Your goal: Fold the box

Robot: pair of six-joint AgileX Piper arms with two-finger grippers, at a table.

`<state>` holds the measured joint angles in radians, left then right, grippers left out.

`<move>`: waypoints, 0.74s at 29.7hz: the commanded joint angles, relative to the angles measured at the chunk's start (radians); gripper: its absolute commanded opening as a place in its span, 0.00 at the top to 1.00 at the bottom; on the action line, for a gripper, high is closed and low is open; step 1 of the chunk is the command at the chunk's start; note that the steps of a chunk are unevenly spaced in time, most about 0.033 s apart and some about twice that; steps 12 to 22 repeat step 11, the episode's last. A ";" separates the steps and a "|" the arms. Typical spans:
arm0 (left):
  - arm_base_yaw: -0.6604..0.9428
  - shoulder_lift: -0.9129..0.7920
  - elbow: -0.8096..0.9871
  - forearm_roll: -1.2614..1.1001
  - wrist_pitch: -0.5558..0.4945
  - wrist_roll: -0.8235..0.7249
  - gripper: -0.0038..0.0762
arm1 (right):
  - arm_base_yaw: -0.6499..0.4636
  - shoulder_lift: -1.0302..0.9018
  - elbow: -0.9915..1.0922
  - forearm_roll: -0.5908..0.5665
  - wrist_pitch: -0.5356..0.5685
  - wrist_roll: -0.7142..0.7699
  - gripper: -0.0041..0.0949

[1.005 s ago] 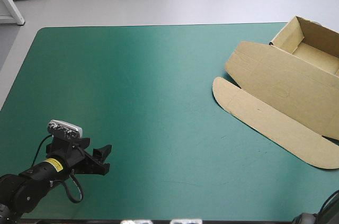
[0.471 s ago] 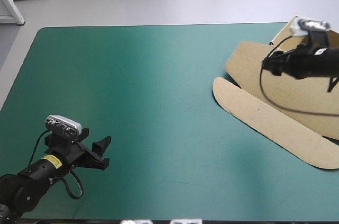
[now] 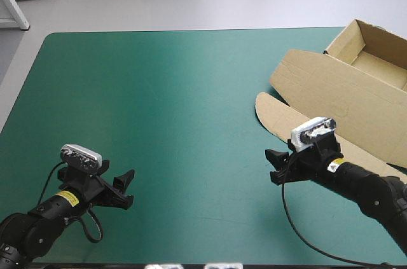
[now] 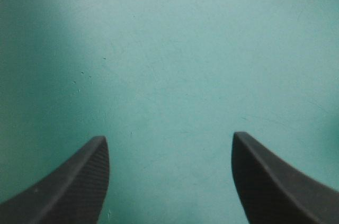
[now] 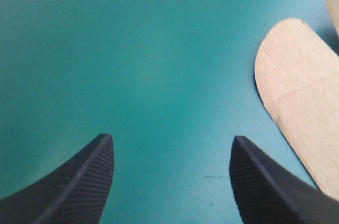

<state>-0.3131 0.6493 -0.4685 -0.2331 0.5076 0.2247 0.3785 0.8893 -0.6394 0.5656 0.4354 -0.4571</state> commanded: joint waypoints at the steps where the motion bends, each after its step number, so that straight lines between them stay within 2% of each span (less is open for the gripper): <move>1: -0.006 -0.003 0.006 -0.028 -0.090 0.004 0.36 | 0.010 -0.025 0.078 0.023 -0.130 -0.024 0.37; 4: -0.006 -0.003 0.034 -0.081 -0.112 0.036 0.36 | 0.010 -0.025 0.116 0.023 -0.185 -0.054 0.42; 7: -0.006 -0.003 0.043 -0.135 -0.120 0.083 0.39 | 0.010 -0.025 0.118 0.027 -0.209 -0.054 0.56; 9: -0.006 -0.003 0.043 -0.153 -0.120 0.099 0.48 | 0.010 -0.023 0.120 0.027 -0.211 -0.054 0.77; 10: -0.006 -0.003 0.043 -0.157 -0.118 0.105 0.58 | 0.010 -0.019 0.119 0.027 -0.209 -0.054 0.92; 11: -0.006 -0.003 0.043 -0.157 -0.110 0.105 0.72 | 0.010 -0.013 0.120 0.024 -0.210 -0.054 0.97; 22: -0.006 -0.003 0.043 -0.157 -0.110 0.105 0.72 | 0.010 -0.013 0.120 0.024 -0.210 -0.054 0.97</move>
